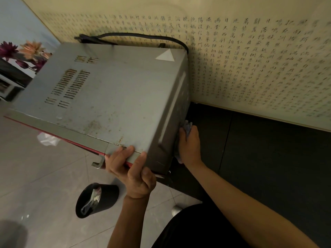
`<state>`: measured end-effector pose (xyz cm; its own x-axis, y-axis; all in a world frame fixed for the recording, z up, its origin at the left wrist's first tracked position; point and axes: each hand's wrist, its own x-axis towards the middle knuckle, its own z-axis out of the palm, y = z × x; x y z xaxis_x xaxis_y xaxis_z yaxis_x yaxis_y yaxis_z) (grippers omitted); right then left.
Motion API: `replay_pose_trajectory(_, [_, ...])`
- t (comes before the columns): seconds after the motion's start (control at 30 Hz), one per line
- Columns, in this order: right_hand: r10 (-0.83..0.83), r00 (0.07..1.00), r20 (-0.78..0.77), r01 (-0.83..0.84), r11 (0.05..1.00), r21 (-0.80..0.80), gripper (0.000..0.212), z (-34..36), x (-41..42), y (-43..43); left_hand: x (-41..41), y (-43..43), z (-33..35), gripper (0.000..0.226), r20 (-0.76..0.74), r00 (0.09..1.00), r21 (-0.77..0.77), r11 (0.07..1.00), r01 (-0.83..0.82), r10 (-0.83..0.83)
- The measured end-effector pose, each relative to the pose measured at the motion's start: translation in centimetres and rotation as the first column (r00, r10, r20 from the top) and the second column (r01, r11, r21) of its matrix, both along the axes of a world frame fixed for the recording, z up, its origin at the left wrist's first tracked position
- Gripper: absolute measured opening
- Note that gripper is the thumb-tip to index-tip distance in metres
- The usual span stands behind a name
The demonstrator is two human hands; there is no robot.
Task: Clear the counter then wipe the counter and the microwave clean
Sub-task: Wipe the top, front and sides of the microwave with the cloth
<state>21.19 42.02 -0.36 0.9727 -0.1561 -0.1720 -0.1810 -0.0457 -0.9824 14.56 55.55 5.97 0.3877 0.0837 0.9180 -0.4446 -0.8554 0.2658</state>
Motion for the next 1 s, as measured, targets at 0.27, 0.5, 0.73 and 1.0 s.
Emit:
replay_pose_trajectory(0.27, [-0.036, 0.998, 0.058, 0.032, 0.998, 0.057, 0.008, 4.0, 3.0, -1.0, -0.1, -0.1, 0.3, 0.022, -0.015, 1.000, 0.004, 1.000, -0.011, 0.011])
replay_pose_trajectory(0.5, [-0.059, 0.987, 0.148, 0.048, 0.996, 0.079, 0.004, 2.8, 2.1, -0.4, -0.2, -0.1, -0.1, 0.022, -0.024, 0.999, -0.017, 1.000, -0.026, 0.025])
replay_pose_trajectory(0.73, [-0.108, 0.994, -0.010, 0.108, 0.991, 0.078, 0.007, 2.5, 3.9, -0.7, -0.2, -0.1, 0.1, 0.021, -0.031, 0.999, 0.002, 0.999, -0.042, 0.042])
replay_pose_trajectory(1.0, [-0.084, 0.928, 0.363, 0.072, 0.996, 0.048, 0.010, 6.6, 3.6, -0.8, -0.1, -0.1, -0.2, 0.025, 0.002, 0.999, -0.011, 0.999, -0.049, 0.049])
